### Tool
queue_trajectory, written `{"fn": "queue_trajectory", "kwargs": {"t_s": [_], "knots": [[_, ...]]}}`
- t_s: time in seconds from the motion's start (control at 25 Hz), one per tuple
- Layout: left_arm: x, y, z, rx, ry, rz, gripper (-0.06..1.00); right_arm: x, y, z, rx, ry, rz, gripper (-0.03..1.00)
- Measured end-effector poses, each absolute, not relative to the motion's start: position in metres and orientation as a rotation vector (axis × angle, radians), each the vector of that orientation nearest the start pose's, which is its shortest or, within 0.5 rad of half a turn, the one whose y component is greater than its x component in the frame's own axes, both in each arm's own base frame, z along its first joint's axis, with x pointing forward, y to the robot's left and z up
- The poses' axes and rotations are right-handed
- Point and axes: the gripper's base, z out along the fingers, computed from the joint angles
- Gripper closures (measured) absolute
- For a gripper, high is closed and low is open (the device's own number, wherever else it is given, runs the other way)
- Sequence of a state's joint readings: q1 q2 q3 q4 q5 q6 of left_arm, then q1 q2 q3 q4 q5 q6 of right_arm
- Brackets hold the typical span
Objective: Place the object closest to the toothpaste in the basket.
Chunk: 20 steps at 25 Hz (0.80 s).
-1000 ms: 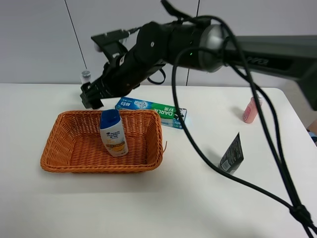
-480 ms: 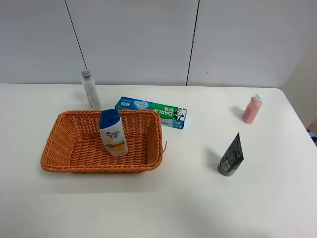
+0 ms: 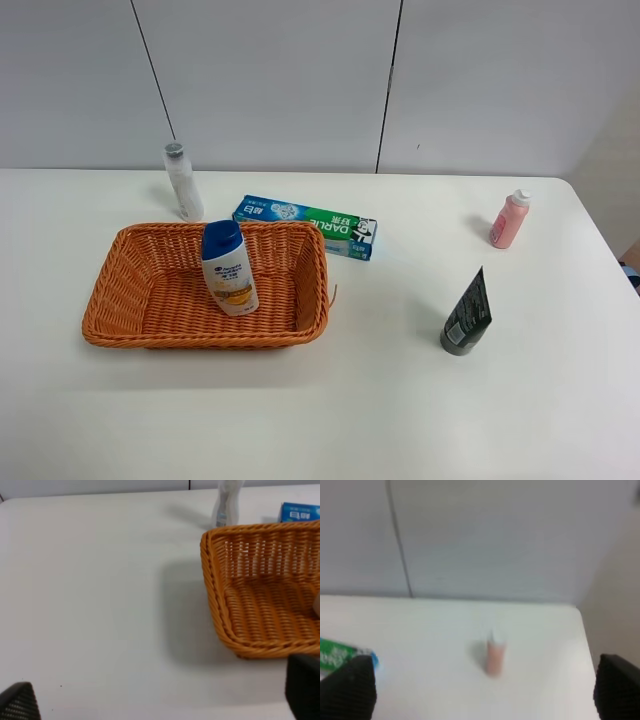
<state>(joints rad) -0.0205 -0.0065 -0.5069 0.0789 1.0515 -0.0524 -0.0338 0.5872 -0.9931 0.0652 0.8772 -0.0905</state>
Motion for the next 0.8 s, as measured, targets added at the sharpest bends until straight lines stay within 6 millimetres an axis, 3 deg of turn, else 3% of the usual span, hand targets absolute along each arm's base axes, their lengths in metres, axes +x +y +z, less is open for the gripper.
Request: {"fn": "queue_trajectory", "kwargs": {"t_s": [0.2, 0.36, 0.8], "knots": [[-0.006, 0.006, 0.28, -0.036, 2.019, 0.048, -0.05, 0.02, 0.004, 0.327, 0.019, 2.03, 0.007, 0.12], [-0.006, 0.006, 0.28, -0.036, 2.019, 0.048, -0.05, -0.005, 0.007, 0.285, 0.014, 2.031, 0.008, 0.12], [-0.006, 0.006, 0.28, -0.036, 2.019, 0.048, -0.05, -0.005, 0.004, 0.278, 0.044, 2.051, -0.009, 0.13]]}}
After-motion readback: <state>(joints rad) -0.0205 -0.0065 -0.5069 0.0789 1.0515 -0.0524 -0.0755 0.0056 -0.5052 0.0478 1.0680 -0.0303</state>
